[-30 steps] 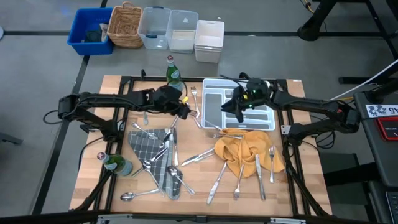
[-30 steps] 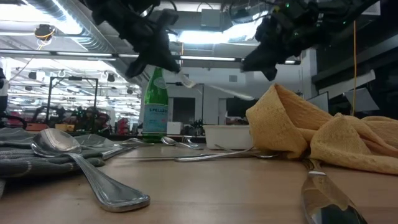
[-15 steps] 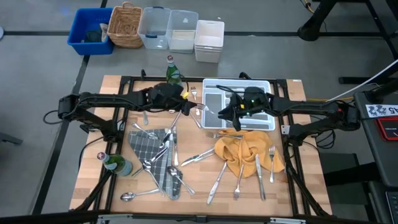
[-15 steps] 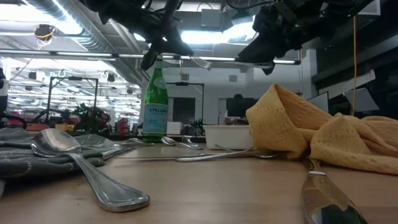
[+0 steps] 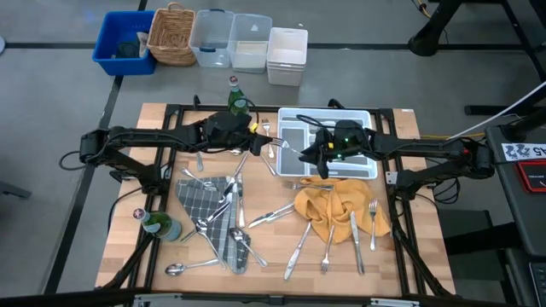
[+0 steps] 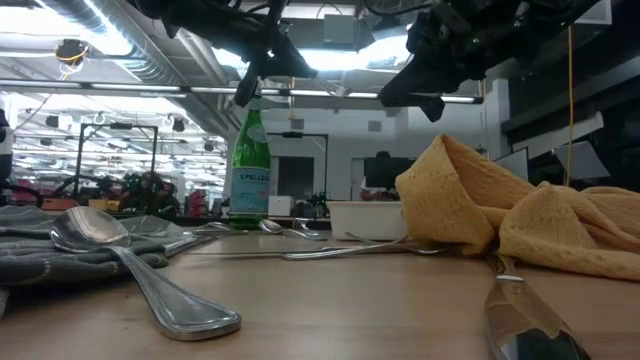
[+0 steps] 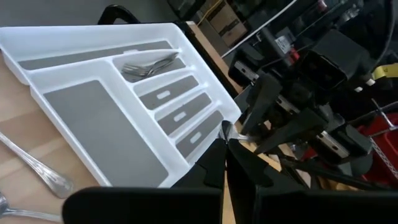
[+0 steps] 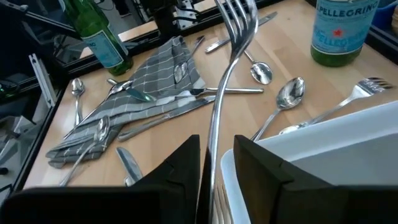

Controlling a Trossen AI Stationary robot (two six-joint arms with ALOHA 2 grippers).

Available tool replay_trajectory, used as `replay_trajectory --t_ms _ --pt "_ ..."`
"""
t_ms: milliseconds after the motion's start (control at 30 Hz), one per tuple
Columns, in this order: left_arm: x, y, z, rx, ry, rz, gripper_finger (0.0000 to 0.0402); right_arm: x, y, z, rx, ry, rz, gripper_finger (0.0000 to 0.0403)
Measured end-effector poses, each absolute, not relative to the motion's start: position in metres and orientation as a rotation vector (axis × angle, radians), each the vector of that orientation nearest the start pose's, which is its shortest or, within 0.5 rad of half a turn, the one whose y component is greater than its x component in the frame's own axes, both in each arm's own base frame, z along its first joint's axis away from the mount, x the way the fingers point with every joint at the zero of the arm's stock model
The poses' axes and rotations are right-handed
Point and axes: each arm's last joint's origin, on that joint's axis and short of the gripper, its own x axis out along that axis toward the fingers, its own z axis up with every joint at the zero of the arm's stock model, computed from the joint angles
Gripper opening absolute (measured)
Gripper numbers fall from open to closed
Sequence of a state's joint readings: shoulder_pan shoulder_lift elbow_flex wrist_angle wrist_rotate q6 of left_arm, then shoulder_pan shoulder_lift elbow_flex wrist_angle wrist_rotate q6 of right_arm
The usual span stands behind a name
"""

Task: Sort silverware
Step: Put the silver fork into the cutlery tray

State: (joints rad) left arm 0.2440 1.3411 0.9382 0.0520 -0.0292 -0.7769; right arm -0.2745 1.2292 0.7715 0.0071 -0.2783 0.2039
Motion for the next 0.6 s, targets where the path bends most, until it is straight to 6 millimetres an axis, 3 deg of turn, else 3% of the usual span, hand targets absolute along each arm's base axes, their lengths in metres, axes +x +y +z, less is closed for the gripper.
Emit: replay_trajectory --t_ms 100,300,600 --pt "0.2904 0.0731 0.286 -0.794 0.234 0.394 0.0 0.2562 -0.0639 0.2562 0.324 0.433 -0.04 0.0082" --pt "0.2903 0.073 0.2857 -0.769 0.242 0.392 0.0 0.2559 -0.0644 0.2556 0.328 0.438 -0.05 0.001" --pt "0.2901 0.073 0.2852 -0.72 0.256 0.386 0.0011 0.2552 -0.0676 0.2555 0.318 0.436 -0.065 0.0008"
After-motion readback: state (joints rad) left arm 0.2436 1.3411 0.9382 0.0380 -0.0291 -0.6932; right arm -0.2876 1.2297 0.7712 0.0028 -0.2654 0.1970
